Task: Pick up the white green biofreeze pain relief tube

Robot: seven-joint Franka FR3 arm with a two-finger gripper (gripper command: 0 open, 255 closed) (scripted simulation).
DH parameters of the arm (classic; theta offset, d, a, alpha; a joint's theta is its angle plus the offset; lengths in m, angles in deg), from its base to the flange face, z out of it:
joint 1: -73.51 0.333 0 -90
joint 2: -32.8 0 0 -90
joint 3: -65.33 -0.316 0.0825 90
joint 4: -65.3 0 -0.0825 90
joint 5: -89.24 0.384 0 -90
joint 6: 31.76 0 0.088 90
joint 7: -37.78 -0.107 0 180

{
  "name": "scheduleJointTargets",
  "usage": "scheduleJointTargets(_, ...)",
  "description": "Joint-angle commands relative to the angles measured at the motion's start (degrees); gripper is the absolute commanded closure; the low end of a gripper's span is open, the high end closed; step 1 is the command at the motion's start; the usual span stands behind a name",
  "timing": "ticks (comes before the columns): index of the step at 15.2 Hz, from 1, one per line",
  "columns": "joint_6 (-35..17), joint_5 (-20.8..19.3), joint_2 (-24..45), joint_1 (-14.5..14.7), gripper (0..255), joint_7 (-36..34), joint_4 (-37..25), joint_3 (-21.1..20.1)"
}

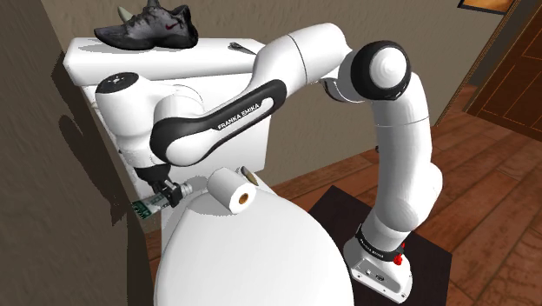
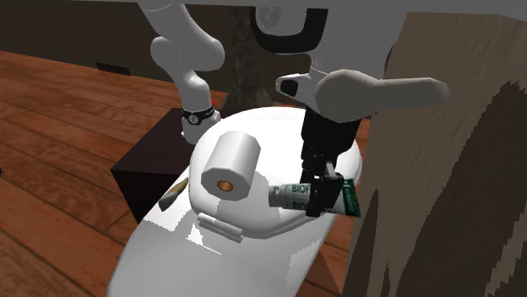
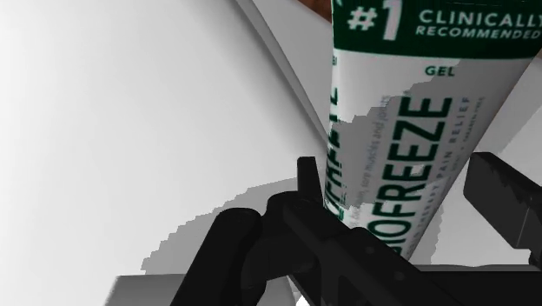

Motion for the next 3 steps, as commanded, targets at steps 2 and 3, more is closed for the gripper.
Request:
scheduleJointTargets(2,1.2,0.7,-0.6,-0.1,255,0.5,-0.8,-0.5)
scheduleJointTargets(3,1.2,0.7,-0.6,-0.1,255,0.5,-0.8,-0.5)
